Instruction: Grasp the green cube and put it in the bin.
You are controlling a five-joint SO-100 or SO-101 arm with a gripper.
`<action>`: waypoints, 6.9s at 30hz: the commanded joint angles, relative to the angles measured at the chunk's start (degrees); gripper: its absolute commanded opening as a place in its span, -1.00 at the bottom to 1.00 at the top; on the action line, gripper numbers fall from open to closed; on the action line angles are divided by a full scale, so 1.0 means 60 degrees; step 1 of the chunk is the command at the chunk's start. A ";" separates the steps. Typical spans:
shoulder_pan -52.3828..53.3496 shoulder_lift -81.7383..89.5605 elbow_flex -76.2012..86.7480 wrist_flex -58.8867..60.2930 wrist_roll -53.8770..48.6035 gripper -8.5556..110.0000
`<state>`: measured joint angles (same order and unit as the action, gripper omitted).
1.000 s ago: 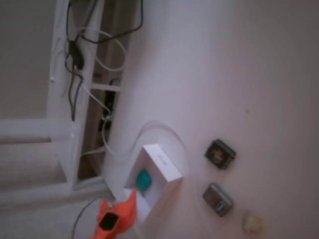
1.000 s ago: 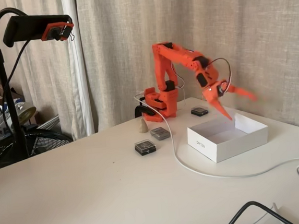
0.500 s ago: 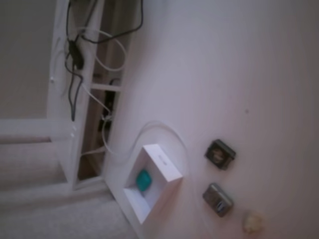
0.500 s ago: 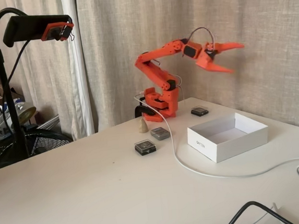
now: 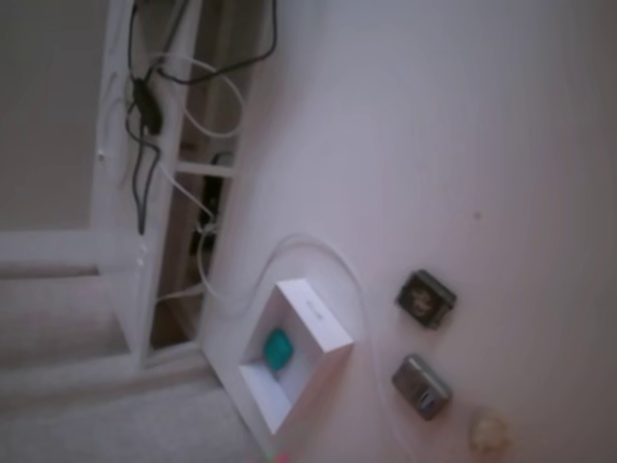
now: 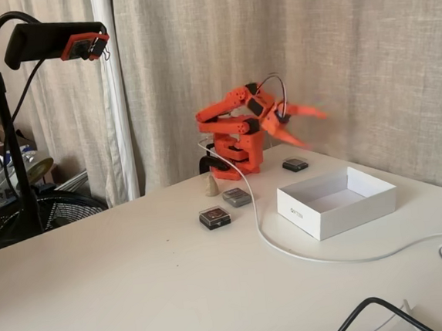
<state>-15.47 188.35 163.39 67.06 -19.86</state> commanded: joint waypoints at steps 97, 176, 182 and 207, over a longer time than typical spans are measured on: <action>0.0264 0.0220 0.0923 0.1582 -0.0278 -1.00; 0.0264 0.0220 0.0923 0.1582 -0.0278 -1.00; 0.0264 0.0220 0.0923 0.1582 -0.0278 -1.00; 0.0264 0.0220 0.0923 0.1582 -0.0278 -1.00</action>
<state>-13.97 189.23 169.10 77.17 -21.27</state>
